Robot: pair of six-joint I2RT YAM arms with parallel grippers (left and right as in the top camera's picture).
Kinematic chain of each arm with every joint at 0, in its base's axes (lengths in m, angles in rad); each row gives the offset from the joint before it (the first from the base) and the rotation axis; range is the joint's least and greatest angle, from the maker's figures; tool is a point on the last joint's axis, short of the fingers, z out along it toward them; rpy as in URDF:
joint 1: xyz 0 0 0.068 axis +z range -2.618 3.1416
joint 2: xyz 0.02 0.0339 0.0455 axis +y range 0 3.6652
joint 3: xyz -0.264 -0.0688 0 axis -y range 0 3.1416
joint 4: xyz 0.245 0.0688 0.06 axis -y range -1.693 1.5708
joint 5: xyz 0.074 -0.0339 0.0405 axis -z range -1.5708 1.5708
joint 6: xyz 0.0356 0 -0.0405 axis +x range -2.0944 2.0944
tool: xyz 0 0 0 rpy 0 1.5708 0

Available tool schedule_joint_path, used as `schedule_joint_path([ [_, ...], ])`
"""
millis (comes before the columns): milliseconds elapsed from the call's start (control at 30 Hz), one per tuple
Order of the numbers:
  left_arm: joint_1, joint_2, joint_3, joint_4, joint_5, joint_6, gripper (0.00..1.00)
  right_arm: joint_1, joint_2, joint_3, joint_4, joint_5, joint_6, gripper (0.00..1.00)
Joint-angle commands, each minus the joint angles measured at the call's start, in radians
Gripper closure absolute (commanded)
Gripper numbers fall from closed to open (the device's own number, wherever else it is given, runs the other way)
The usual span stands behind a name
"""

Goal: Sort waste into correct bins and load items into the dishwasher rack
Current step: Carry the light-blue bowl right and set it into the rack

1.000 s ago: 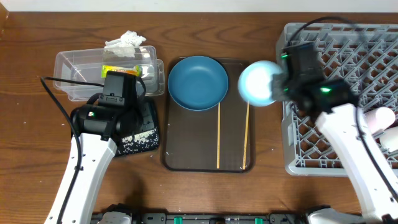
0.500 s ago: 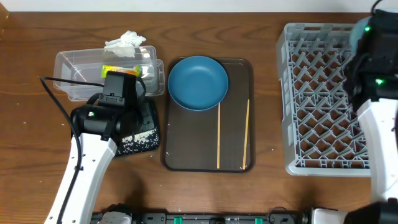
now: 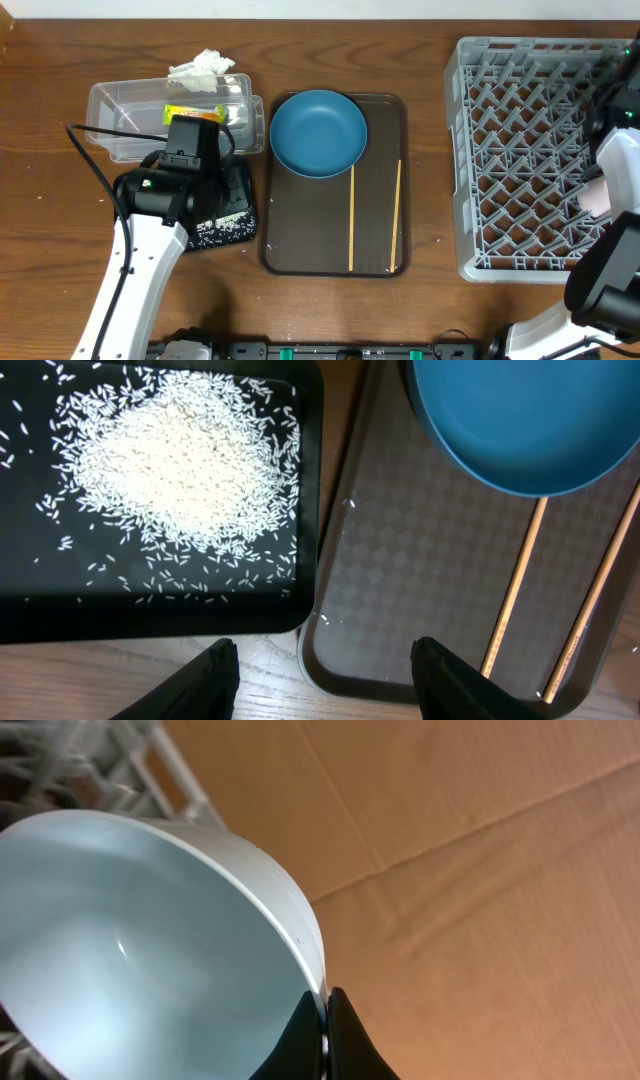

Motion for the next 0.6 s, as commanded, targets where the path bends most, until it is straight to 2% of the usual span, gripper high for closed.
schedule_joint_path([
  [0, 0.005, 0.004, 0.003, -0.002, -0.005, 0.012, 0.42, -0.014, 0.025, 0.008, 0.024, 0.072, -0.026, 0.99],
  [333, 0.005, 0.004, 0.003, -0.003, -0.005, 0.000, 0.42, -0.065, 0.106, 0.007, 0.070, 0.101, -0.036, 0.99],
  [567, 0.005, 0.004, 0.003, -0.002, -0.005, -0.003, 0.42, -0.047, 0.111, 0.007, -0.002, 0.017, 0.058, 0.99],
])
